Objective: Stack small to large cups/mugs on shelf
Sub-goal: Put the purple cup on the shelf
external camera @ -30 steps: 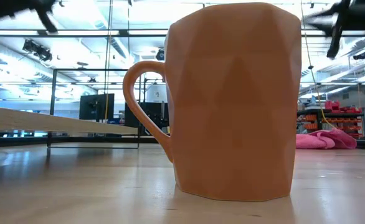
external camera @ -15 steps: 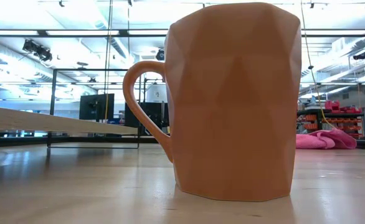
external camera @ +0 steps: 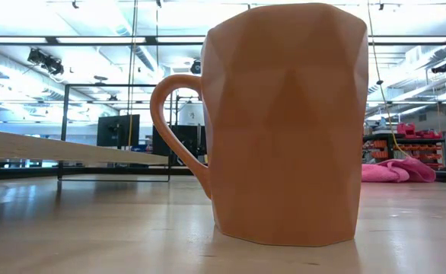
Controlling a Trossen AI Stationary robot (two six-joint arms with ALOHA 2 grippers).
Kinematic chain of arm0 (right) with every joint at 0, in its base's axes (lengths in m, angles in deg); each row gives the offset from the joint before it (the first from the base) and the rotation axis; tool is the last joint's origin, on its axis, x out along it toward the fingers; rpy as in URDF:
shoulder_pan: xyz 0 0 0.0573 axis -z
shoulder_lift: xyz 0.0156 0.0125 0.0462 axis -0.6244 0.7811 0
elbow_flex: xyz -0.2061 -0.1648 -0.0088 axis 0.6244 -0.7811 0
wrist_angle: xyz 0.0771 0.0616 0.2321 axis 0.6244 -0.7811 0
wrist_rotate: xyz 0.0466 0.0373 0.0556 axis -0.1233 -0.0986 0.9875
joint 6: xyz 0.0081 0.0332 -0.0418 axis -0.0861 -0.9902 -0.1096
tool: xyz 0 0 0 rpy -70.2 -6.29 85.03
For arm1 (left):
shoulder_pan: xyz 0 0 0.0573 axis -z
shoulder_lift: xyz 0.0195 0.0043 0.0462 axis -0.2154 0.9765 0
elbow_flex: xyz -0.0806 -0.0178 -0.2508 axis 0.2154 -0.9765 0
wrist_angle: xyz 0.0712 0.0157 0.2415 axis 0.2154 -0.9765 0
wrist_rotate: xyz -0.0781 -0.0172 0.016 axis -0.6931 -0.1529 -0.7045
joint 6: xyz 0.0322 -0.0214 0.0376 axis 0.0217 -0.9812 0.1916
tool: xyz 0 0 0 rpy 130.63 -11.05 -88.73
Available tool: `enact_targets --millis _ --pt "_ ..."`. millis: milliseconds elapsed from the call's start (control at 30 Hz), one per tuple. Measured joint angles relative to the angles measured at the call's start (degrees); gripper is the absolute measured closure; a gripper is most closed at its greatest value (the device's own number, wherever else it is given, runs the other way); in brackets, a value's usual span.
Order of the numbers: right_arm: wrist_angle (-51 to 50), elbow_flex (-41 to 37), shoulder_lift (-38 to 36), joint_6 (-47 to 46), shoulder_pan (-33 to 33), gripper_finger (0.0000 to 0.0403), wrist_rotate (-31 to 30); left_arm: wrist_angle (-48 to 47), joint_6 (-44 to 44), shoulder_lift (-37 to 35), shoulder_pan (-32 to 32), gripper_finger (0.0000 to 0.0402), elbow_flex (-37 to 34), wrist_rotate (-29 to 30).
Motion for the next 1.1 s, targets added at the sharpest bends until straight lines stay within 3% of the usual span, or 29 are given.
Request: enact_targets --millis 267,600,733,867,1100 --pt "-0.18 0.15 9.9 6.69 0.0 0.036 0.17 0.79 2.2 6.67 1.12 0.0318 0.01 0.46" --pt "2.92 0.08 24.32 13.41 -2.73 0.036 -3.99 1.05 15.65 22.5 9.26 0.0312 5.96 4.81" --pt "9.84 0.08 28.79 13.36 -9.92 0.036 -6.11 1.0 18.32 29.55 13.97 0.0317 10.08 5.75" --pt "15.73 0.08 32.12 13.54 -21.25 0.036 -7.3 0.9 21.49 35.89 21.34 0.0318 13.51 5.72" --pt "16.94 0.08 33.9 13.95 -40.74 0.036 -7.3 0.46 25.34 42.66 34.49 0.0311 16.22 5.68"
